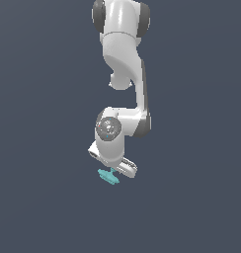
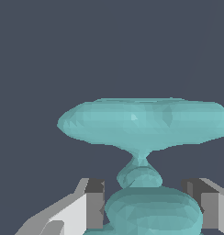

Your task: Pick up the object and move it to a goal position.

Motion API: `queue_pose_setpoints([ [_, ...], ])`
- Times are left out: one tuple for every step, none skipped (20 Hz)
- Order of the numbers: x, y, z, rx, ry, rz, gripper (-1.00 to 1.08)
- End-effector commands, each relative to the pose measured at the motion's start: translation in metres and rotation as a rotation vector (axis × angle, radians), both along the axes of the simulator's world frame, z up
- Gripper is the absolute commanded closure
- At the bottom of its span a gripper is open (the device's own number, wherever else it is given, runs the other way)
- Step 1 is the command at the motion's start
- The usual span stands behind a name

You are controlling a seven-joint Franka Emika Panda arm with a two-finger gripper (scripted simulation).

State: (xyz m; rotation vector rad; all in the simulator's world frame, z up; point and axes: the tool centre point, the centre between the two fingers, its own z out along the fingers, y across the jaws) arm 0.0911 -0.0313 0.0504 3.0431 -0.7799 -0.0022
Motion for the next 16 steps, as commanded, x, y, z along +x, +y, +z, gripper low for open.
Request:
queue_pose_setpoints([
  [-0.003, 0.002, 0.013, 0.0, -0.001, 0.0, 1.08],
  [-0.005, 0.003, 0.019, 0.0, -0.001, 0.0, 1.08],
  [-0.006, 0.004, 0.025, 0.0, -0.001, 0.0, 1.08],
  [-0.008, 0.005, 0.032, 0.001, -0.001, 0.0, 1.08],
  [-0.011, 0.006, 0.04, 0.001, -0.001, 0.0, 1.08],
  [-0.013, 0.007, 0.048, 0.001, -0.001, 0.0, 1.08],
  [-0.015, 0.009, 0.057, 0.001, -0.001, 0.0, 1.08],
  [-0.018, 0.01, 0.067, 0.001, -0.001, 0.0, 1.08],
  [-0.021, 0.012, 0.077, 0.001, -0.001, 0.0, 1.08],
  [-0.024, 0.013, 0.088, 0.001, -0.001, 0.0, 1.08],
  [-0.026, 0.015, 0.099, 0.001, -0.001, 0.0, 1.08],
  [-0.029, 0.017, 0.11, 0.001, -0.001, 0.0, 1.08],
  [-0.032, 0.018, 0.121, 0.001, -0.001, 0.0, 1.08],
  [-0.035, 0.02, 0.132, 0.001, -0.001, 0.0, 1.08],
  [-0.038, 0.022, 0.144, 0.001, -0.001, 0.0, 1.08],
  [-0.041, 0.023, 0.155, 0.001, -0.001, 0.0, 1.08],
])
